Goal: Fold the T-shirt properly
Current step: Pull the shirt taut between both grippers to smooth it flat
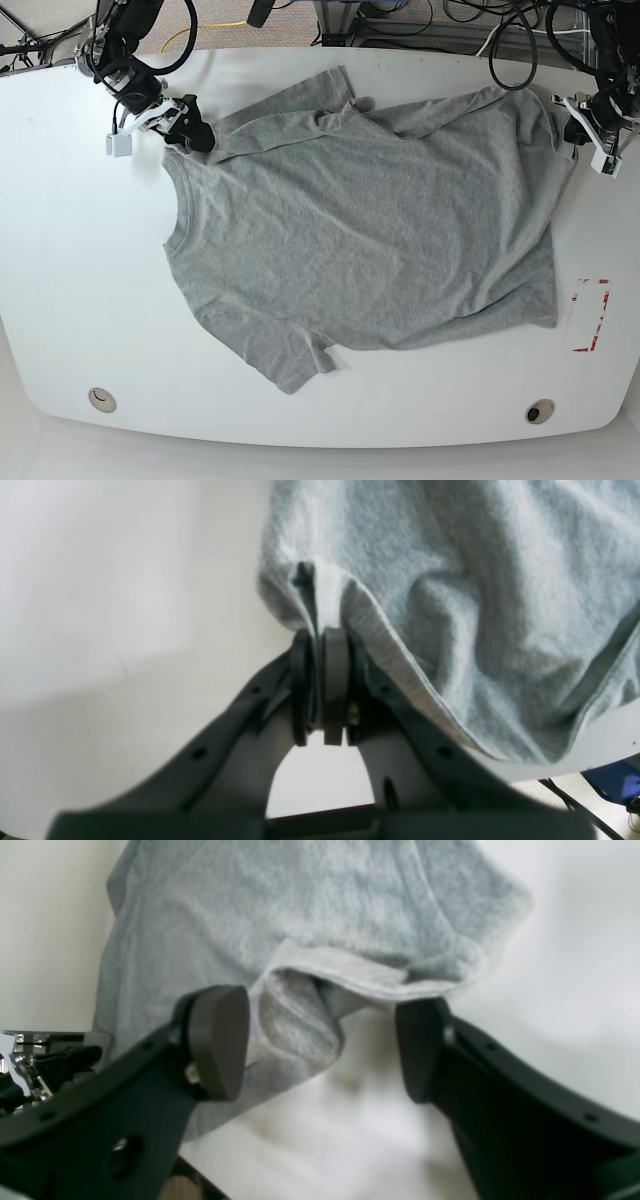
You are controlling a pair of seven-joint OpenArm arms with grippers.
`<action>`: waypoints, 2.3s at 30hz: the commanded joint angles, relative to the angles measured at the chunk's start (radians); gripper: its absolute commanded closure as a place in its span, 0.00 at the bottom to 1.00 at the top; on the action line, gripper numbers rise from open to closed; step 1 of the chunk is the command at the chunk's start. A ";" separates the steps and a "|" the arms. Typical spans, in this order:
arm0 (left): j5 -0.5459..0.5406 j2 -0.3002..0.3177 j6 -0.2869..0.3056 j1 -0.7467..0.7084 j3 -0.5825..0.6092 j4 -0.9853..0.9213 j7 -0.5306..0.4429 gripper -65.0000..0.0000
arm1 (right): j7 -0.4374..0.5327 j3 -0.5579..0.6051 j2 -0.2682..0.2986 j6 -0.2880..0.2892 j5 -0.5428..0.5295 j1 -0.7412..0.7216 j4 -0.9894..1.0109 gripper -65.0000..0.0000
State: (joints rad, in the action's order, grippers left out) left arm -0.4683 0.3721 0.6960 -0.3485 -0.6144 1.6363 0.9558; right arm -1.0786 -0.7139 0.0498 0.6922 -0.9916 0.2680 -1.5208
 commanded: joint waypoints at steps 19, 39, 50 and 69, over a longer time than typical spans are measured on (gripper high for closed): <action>0.078 0.015 0.000 0.010 -0.003 0.012 -0.011 0.99 | 0.004 0.093 -0.015 0.004 0.000 0.027 -0.013 0.85; 0.081 0.020 0.001 0.007 -0.006 0.023 -0.011 0.99 | -0.168 0.092 0.100 0.002 -0.006 0.173 -0.140 1.00; 0.081 0.025 0.002 -0.045 -0.092 0.184 0.082 0.99 | -0.194 0.092 0.141 0.006 -0.006 0.239 -0.248 1.00; 0.081 0.006 0.002 -0.040 -0.252 0.189 0.249 0.99 | -0.194 0.095 0.137 0.006 -0.006 0.265 -0.367 1.00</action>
State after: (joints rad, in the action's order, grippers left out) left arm -0.3931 0.3553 0.7040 -0.3946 -0.8558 1.8057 1.2140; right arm -1.2846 -0.6132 0.1745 0.6926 -0.9916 0.5312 -1.8641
